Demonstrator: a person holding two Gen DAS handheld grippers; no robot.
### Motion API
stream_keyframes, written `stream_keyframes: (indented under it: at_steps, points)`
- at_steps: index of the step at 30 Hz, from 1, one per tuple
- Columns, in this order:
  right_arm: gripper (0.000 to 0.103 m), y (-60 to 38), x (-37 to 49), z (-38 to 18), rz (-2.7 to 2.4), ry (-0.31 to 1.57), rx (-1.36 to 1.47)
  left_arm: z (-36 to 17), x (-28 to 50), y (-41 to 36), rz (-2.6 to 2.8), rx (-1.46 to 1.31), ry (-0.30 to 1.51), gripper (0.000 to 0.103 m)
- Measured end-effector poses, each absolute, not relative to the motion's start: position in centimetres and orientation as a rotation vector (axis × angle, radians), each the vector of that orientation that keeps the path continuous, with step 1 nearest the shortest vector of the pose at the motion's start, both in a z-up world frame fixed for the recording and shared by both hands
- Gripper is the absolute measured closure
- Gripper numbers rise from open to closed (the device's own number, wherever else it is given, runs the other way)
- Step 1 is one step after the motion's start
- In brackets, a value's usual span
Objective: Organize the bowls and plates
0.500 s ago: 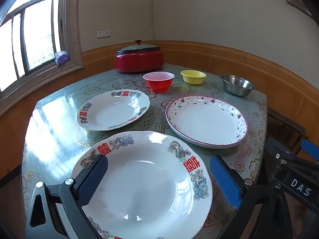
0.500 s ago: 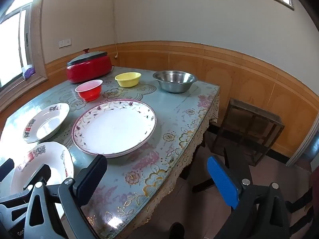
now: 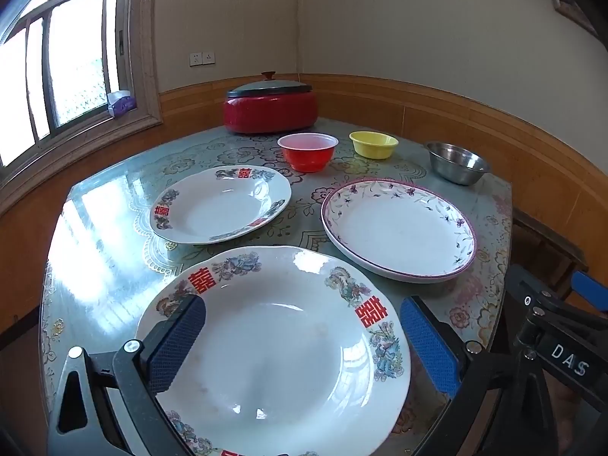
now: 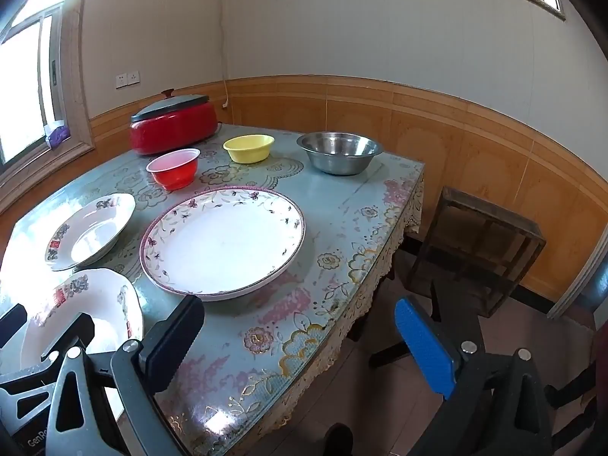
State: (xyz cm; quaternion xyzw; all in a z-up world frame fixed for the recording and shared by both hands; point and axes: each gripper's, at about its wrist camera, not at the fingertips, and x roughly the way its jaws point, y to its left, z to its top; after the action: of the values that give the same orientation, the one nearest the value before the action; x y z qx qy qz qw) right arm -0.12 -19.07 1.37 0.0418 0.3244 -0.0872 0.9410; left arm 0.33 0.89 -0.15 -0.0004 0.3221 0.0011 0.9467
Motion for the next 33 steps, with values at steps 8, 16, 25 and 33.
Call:
stream_keyframes:
  at_steps: [8,16,25,33]
  points:
    - [0.000,-19.07,-0.24,1.35,-0.171,0.667,0.084,-0.16,0.44,0.70,-0.001,-0.002,0.660,0.000]
    - [0.000,-18.84,-0.17,1.44,-0.166,0.664,0.076,-0.07,0.45,0.83,0.001,-0.009,0.661,0.000]
    - [0.000,-18.63,-0.24,1.49,-0.161,0.665,0.070,-0.18,0.39,1.19,0.004,-0.022,0.660,0.000]
    - [0.000,-18.55,-0.15,1.51,-0.159,0.667,0.068,-0.25,0.40,1.30,0.004,-0.027,0.662,0.000]
